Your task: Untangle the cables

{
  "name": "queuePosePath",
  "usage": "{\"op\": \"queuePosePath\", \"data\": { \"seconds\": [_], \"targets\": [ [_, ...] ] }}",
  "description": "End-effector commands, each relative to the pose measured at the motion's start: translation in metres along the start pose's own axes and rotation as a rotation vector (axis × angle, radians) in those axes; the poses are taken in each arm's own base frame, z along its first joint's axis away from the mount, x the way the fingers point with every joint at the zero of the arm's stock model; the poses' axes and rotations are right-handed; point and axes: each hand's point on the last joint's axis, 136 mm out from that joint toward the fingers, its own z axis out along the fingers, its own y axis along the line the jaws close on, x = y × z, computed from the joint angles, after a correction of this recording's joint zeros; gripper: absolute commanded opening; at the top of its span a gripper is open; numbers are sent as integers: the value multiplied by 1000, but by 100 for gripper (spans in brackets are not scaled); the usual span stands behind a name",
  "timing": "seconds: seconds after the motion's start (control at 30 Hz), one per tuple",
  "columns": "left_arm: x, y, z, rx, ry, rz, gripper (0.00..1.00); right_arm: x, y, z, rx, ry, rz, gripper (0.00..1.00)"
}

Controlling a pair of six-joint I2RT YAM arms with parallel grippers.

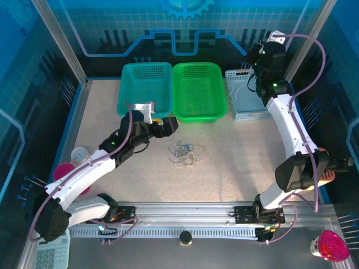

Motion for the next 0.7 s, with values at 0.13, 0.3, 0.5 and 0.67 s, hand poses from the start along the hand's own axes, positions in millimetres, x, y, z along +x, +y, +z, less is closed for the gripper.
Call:
{"op": "queuePosePath", "data": {
  "seconds": [0.13, 0.3, 0.5, 0.67],
  "targets": [
    [-4, -3, 0, 24, -12, -12, 99, -18, -15, -10, 189, -140, -114, 0],
    [-5, -6, 0, 32, -9, -11, 99, -6, 13, -13, 282, -250, -318, 0],
    [-4, -7, -2, 37, -6, -17, 99, 29, 33, -1, 427, -316, -526, 0],
    [-3, -5, -5, 35, -10, -14, 99, 71, 18, 13, 477, -259, -571, 0]
  ]
}}
